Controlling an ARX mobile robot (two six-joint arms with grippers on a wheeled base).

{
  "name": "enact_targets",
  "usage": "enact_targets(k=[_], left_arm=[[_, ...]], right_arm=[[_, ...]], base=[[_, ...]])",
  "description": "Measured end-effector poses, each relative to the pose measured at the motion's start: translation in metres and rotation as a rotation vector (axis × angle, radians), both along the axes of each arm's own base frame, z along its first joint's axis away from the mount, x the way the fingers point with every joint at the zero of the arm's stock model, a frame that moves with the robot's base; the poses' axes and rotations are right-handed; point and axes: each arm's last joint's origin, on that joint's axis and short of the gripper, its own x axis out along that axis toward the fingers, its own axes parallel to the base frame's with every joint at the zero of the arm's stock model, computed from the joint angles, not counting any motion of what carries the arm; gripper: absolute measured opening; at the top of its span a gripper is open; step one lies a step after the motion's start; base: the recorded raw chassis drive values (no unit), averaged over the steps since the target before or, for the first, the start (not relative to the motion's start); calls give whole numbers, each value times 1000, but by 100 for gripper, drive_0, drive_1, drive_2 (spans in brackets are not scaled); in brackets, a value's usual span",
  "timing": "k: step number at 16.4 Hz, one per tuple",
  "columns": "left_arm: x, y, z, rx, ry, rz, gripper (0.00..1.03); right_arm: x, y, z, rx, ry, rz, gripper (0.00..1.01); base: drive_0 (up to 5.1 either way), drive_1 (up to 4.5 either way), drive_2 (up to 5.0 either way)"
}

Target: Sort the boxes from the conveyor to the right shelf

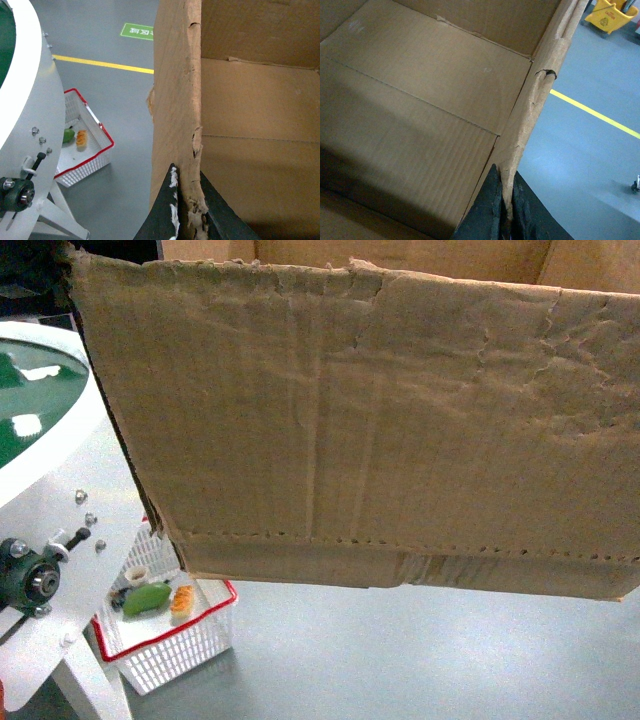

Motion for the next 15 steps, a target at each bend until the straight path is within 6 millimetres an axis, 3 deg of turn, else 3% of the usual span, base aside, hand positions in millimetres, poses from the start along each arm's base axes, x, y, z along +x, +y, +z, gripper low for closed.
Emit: enact_targets(k=[15], left_arm=[[0,0,0,-1,0,-1,3]], right_arm=[[0,0,0,0,0,1,2]], base=[[0,0,0]])
